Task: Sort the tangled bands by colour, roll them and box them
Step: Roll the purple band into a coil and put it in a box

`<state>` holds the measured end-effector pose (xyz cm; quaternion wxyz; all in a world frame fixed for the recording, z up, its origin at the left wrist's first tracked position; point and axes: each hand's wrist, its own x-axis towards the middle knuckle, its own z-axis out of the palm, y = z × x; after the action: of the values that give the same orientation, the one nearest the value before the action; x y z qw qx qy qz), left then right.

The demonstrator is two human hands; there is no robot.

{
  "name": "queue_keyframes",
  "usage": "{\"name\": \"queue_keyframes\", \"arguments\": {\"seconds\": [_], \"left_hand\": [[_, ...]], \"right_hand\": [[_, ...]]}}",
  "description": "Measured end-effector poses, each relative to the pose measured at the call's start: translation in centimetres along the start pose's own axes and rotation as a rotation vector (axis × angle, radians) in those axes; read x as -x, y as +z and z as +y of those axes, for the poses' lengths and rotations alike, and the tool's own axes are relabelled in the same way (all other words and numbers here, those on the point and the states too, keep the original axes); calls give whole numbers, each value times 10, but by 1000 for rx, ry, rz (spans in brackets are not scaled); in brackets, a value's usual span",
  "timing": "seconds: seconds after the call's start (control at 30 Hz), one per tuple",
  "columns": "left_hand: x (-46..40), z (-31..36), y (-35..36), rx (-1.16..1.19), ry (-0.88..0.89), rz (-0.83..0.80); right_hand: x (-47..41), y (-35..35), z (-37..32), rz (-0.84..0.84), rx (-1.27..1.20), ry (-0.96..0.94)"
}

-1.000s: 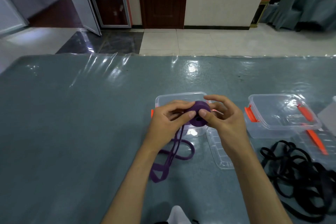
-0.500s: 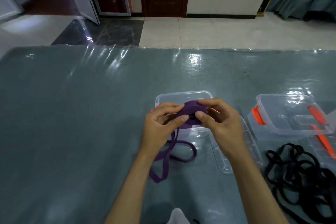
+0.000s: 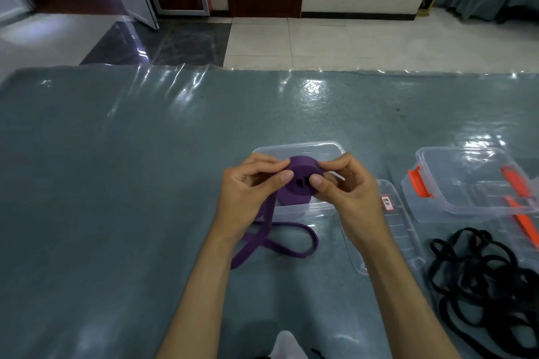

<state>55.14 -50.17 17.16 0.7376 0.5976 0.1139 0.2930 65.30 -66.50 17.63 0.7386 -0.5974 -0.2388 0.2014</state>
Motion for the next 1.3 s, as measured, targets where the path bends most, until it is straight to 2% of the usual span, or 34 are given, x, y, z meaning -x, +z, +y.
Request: {"name": "queue_keyframes", "arguments": {"seconds": [0.13, 0.3, 0.4, 0.53, 0.6, 0.83, 0.93, 1.13, 1.23, 1.3], "left_hand": [[2, 2, 2, -46, -29, 9], [7, 3, -1, -69, -94, -83], [8, 10, -4, -84, -71, -97], [10, 16, -5, -116, 13, -103], [14, 14, -2, -107, 32, -98], [22, 8, 0, -29, 24, -77], [25, 16, -2, -59, 80, -92], [38, 7, 12, -58, 108, -34], [37, 1, 14, -57, 96, -92], [35, 1, 11, -78, 79, -153]], "right_hand": [[3, -4, -3, -87, 51, 104], [2, -6, -10, -20, 133, 16], [6, -1, -8, -25, 111, -10], [8, -9, -16, -182, 134, 60], [8, -12, -21, -206, 127, 109], [25, -5, -21, -92, 126, -36], [35, 4, -18, -100, 49, 0], [34, -7, -26, -77, 247, -107], [41, -3, -16, 8, 172, -182], [45, 1, -10, 52, 85, -154]]}}
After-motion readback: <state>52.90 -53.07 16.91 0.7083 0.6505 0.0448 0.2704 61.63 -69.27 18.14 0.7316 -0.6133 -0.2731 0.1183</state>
